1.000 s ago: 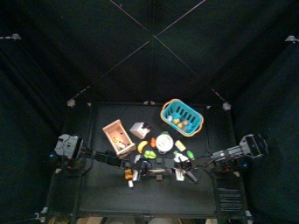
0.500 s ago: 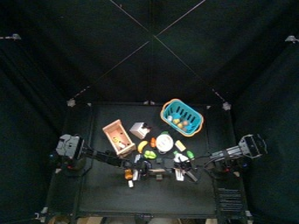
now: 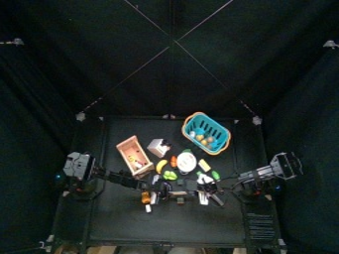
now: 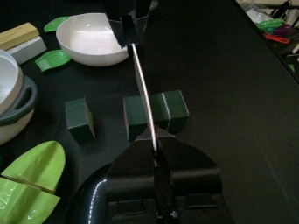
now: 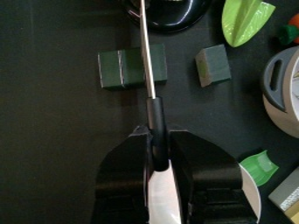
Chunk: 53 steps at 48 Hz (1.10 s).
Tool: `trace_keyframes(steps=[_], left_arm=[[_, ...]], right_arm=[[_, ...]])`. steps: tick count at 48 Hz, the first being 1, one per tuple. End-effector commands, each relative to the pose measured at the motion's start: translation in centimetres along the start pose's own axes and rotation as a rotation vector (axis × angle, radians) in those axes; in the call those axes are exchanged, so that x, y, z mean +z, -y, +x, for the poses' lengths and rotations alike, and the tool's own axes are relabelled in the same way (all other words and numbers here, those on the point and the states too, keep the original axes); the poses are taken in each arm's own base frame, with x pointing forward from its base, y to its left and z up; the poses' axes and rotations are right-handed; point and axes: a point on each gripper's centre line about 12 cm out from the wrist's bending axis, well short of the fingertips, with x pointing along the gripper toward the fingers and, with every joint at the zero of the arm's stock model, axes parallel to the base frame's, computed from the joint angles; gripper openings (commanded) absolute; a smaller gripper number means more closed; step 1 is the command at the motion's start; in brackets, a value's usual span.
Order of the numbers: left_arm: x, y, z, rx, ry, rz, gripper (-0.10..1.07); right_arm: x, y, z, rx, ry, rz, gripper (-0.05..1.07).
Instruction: Cut sushi piece
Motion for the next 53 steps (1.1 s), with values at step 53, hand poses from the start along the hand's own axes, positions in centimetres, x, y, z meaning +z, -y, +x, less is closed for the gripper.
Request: trace_keyframes(steps=[53], left_arm=[[2.1, -2.4, -0.7, 0.054, 0.020, -0.014, 0.29]], right_arm=[[2.0, 2.1, -0.9, -0.038, 0.063, 0.052, 0.46]])
